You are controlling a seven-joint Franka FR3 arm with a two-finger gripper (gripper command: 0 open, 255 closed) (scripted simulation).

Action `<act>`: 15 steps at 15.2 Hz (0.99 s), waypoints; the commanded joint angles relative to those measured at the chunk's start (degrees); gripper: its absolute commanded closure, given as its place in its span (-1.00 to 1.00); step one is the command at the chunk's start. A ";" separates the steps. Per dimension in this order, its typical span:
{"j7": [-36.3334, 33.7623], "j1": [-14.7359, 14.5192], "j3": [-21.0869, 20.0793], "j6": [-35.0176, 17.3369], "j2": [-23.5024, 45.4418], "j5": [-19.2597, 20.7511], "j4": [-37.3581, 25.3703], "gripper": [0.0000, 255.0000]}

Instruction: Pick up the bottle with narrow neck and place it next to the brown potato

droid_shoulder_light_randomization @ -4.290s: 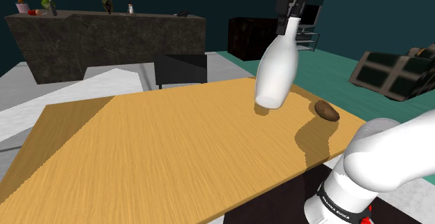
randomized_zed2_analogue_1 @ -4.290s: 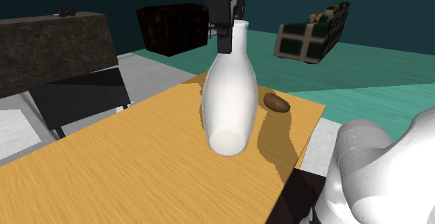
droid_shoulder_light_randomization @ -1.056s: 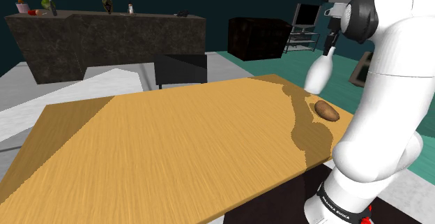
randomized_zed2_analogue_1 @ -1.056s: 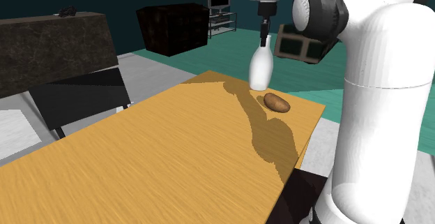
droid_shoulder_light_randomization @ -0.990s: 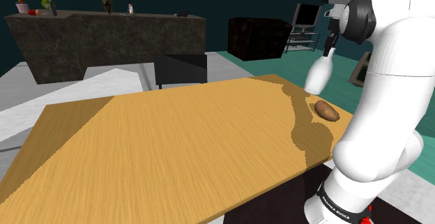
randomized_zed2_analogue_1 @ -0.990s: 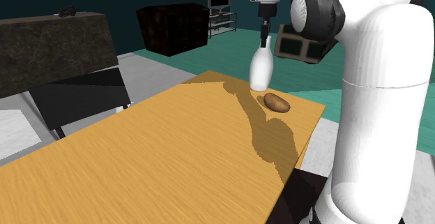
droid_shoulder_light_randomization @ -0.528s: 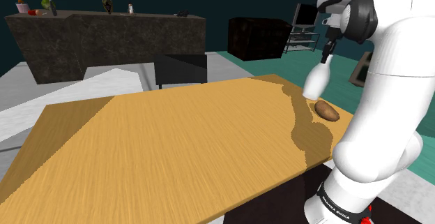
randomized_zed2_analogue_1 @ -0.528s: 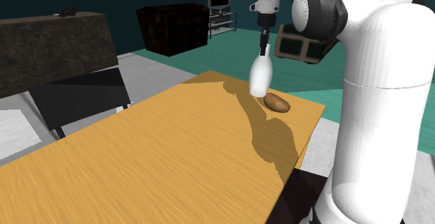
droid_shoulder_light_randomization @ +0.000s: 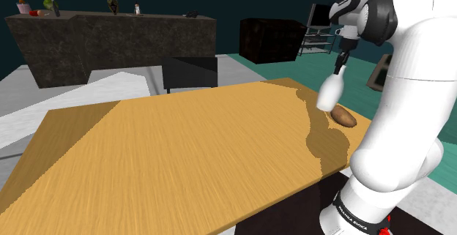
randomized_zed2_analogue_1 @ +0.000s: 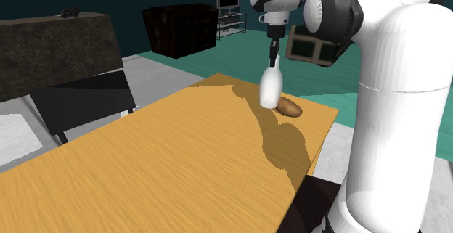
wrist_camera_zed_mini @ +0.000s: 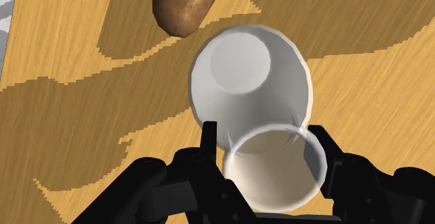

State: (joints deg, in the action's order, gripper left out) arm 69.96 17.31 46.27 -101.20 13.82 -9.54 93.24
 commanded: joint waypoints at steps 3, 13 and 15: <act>0.30 -0.08 -0.18 -3.11 0.39 -0.40 2.82 1.00; 1.36 0.08 -0.83 -10.09 2.13 -2.00 8.62 1.00; 1.36 0.08 -0.83 -10.09 2.12 -2.00 8.62 1.00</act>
State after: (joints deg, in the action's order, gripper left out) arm 71.27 17.36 45.44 -111.10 15.91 -11.49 101.74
